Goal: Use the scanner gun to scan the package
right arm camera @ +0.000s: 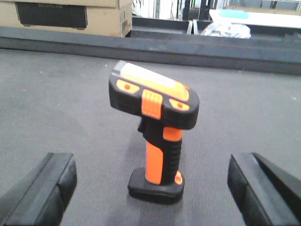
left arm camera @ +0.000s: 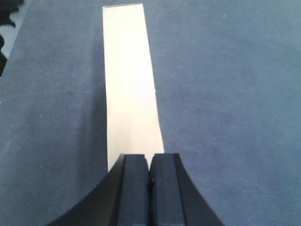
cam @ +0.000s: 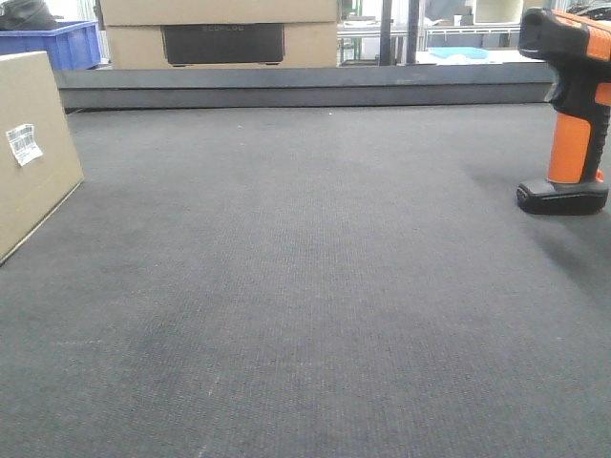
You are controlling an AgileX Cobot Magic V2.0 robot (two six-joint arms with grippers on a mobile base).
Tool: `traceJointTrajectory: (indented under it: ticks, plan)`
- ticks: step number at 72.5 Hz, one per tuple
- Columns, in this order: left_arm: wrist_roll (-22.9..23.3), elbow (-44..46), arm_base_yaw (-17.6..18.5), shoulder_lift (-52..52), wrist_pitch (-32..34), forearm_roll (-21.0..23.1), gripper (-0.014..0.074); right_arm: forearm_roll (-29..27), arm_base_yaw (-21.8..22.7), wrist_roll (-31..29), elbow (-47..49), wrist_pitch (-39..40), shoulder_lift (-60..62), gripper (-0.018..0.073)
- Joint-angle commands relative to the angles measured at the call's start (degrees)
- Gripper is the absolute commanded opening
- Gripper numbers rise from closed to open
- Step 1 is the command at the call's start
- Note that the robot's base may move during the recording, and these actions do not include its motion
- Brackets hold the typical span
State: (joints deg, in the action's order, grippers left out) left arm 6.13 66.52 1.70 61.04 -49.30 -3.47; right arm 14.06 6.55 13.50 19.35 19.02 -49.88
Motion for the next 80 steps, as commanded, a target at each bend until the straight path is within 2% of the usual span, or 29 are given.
traceJointTrajectory:
  ticks: [1,17,24,29,33,42,47,50,55,62,72,80]
  plan:
    - [0.5,-5.5,0.0,-5.2,6.1,0.8,-0.0111,0.4,0.2,1.7,-0.1,-1.4,1.6,0.0561]
    - [0.5,-24.4,0.0,-18.8,27.5,0.5,-0.0111,0.4,0.2,2.8,-0.1,-8.0,8.8,0.0559]
    - [0.5,-30.7,0.0,-23.3,30.8,-0.1,-0.0111,0.4,0.2,2.8,-0.1,-11.5,12.9,0.0528]
    - [0.5,-33.8,0.0,-26.1,30.8,-0.8,-0.0111,0.2,0.2,2.9,-0.1,-14.3,15.8,0.0434]
    - [0.5,-35.0,0.0,-27.9,30.6,-0.7,-0.0111,0.2,0.1,3.0,-0.1,-16.3,18.1,0.0326]
    - [0.5,-36.5,0.0,-30.8,33.1,3.5,-0.0111,-1.5,0.1,3.0,-0.1,-21.8,23.6,-0.0001]
    - [0.5,-38.0,0.0,-32.5,37.7,3.5,-0.0111,-6.3,0.1,3.0,-0.1,-24.5,26.3,-0.0161]
    - [0.5,-39.6,0.0,-34.0,40.9,3.5,-0.0111,-10.5,0.1,3.0,-0.1,-26.3,27.8,-0.0163]
    - [0.5,-42.1,0.0,-36.4,44.7,3.5,-0.0111,-12.3,0.1,3.0,-0.1,-29.1,30.6,-0.0162]
    - [0.5,-45.1,0.0,-39.7,44.7,3.5,-0.0111,-12.3,0.1,2.2,-0.1,-30.4,34.1,-0.0162]
    - [0.5,-49.2,0.0,-46.9,44.6,3.5,-0.0111,-12.1,0.1,-2.6,-0.1,-34.2,40.1,-0.0162]
    - [0.5,-51.5,0.0,-52.5,42.3,3.5,-0.0111,-12.1,0.1,-2.7,-0.1,-37.7,43.7,-0.0162]
